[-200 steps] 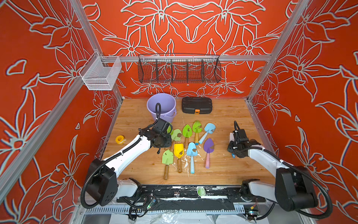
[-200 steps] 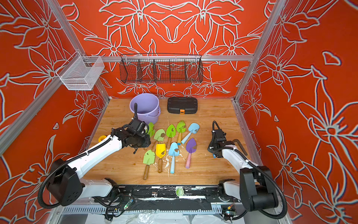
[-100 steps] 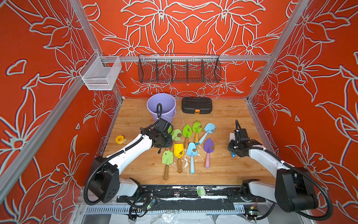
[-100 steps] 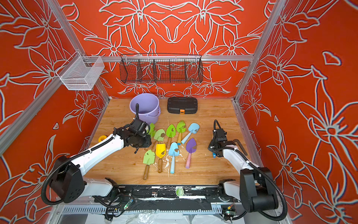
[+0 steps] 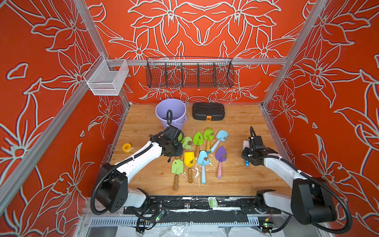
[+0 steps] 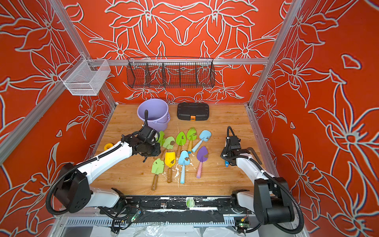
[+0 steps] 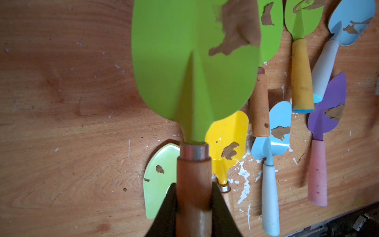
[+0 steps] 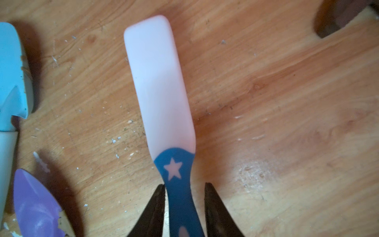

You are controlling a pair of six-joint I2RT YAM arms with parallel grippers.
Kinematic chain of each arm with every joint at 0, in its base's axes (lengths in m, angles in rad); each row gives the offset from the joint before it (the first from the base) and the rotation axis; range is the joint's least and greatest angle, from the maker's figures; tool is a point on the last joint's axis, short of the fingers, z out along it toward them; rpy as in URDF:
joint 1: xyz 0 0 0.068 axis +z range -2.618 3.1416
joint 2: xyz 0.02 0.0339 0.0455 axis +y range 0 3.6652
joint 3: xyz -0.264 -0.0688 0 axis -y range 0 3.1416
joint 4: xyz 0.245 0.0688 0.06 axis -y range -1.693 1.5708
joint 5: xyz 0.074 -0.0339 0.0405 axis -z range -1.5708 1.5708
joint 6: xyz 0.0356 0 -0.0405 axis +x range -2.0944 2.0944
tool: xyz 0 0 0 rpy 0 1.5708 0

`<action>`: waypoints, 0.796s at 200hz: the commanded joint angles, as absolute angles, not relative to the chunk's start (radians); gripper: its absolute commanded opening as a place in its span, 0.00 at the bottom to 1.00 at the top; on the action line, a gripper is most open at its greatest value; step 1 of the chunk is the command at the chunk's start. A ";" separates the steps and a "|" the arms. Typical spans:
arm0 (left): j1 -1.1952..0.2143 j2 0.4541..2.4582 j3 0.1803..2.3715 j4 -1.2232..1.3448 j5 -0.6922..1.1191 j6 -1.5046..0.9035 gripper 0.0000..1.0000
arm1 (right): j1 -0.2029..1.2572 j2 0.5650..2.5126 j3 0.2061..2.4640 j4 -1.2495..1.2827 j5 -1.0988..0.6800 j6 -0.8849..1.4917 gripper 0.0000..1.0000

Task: Brush the soil off the hand trowel and place it into the bucket
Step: Pick up the brush from the center of the board.

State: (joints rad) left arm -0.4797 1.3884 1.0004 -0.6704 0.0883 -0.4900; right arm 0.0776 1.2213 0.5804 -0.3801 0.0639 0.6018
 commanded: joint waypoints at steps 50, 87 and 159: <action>-0.484 1.409 1.037 -0.658 0.095 -0.472 0.00 | 0.063 1.246 0.598 -0.359 0.060 0.595 0.34; -0.484 1.415 1.043 -0.661 0.095 -0.466 0.00 | 0.061 1.277 0.594 -0.341 0.049 0.601 0.34; -0.483 1.426 1.050 -0.671 0.092 -0.460 0.00 | 0.062 1.213 0.600 -0.391 0.063 0.602 0.26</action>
